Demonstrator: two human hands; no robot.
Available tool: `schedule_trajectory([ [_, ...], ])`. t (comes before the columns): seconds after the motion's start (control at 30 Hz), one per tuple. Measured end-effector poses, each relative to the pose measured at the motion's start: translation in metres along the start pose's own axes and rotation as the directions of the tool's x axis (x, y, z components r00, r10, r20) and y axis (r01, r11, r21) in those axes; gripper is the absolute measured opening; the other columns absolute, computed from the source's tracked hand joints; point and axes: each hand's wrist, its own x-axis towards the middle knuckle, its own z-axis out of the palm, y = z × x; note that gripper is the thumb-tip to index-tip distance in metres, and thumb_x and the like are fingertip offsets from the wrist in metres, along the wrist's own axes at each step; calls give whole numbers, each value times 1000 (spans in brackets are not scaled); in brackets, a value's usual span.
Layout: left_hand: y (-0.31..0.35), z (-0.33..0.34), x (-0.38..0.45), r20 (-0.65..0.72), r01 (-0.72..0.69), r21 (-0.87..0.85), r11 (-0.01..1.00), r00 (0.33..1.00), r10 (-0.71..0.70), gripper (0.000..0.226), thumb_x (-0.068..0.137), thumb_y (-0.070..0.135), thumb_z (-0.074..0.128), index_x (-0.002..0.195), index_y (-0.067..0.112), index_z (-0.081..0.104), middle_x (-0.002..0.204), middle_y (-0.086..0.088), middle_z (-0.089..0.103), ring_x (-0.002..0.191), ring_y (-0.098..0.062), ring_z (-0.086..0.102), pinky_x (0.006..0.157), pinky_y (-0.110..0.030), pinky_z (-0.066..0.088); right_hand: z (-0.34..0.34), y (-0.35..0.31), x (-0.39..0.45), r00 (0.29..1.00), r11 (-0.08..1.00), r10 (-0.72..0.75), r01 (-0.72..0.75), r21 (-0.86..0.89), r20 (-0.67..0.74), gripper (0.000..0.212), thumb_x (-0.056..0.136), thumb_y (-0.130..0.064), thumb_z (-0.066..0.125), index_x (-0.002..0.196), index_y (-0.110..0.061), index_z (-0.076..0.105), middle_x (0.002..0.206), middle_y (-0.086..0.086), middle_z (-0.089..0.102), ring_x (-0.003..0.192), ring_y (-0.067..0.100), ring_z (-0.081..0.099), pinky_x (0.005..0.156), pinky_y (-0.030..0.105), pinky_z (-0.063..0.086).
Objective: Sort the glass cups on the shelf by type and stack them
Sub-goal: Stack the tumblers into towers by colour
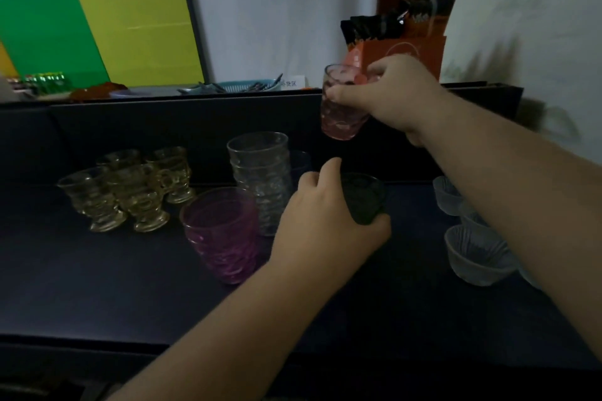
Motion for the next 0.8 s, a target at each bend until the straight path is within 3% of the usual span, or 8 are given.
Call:
schedule_trajectory([
  [0.13, -15, 11, -22, -118, 18, -217, 976, 992, -44, 103, 75, 56, 73, 155, 38, 10, 147, 15, 35, 133, -5, 39, 107, -28, 40, 29, 0, 20, 997, 999, 39, -39, -3, 74, 76, 72, -52, 85, 128, -8, 61, 109, 2, 68, 101, 18, 65, 88, 33, 57],
  [0.3, -23, 16, -33, -167, 43, -335, 941, 980, -104, 117, 67, 62, 78, 152, 47, -1, 150, 19, 36, 137, -2, 37, 112, -34, 39, 43, -4, 30, 978, 998, 51, -56, 22, 200, 41, 78, -41, 85, 102, -21, 58, 86, -8, 61, 79, 4, 59, 63, 16, 44],
  [0.4, -25, 15, -35, -133, 65, -350, 934, 984, -118, 124, 63, 60, 83, 147, 55, -8, 153, 20, 34, 139, -2, 36, 113, -34, 39, 50, -7, 34, 972, 999, 41, -46, 16, 231, 34, 77, -39, 85, 95, -20, 64, 93, -2, 70, 88, 11, 68, 68, 21, 51],
  [0.53, -28, 16, -36, -81, 99, -375, 922, 987, -139, 121, 67, 54, 83, 145, 58, -10, 154, 23, 32, 139, -2, 35, 114, -34, 37, 61, -2, 44, 958, 998, 62, -65, 1, 281, 59, 71, -40, 89, 116, -11, 66, 105, 5, 74, 94, 18, 72, 84, 32, 59],
  [0.63, -29, 15, -38, -70, 89, -372, 924, 990, -124, 120, 70, 52, 82, 147, 57, -10, 156, 23, 27, 142, 0, 30, 116, -31, 32, 67, 3, 47, 948, 996, 70, -48, -78, 310, 108, 51, -58, 90, 141, -9, 54, 127, 8, 68, 111, 23, 67, 98, 40, 55],
  [0.8, -30, 14, -40, -73, 75, -362, 929, 991, -109, 117, 71, 53, 81, 146, 58, -8, 156, 22, 28, 141, 0, 30, 116, -33, 34, 75, 10, 51, 920, 982, 96, -27, -184, 380, 106, 66, -52, 89, 151, -10, 41, 141, 9, 58, 129, 28, 55, 107, 44, 46],
])
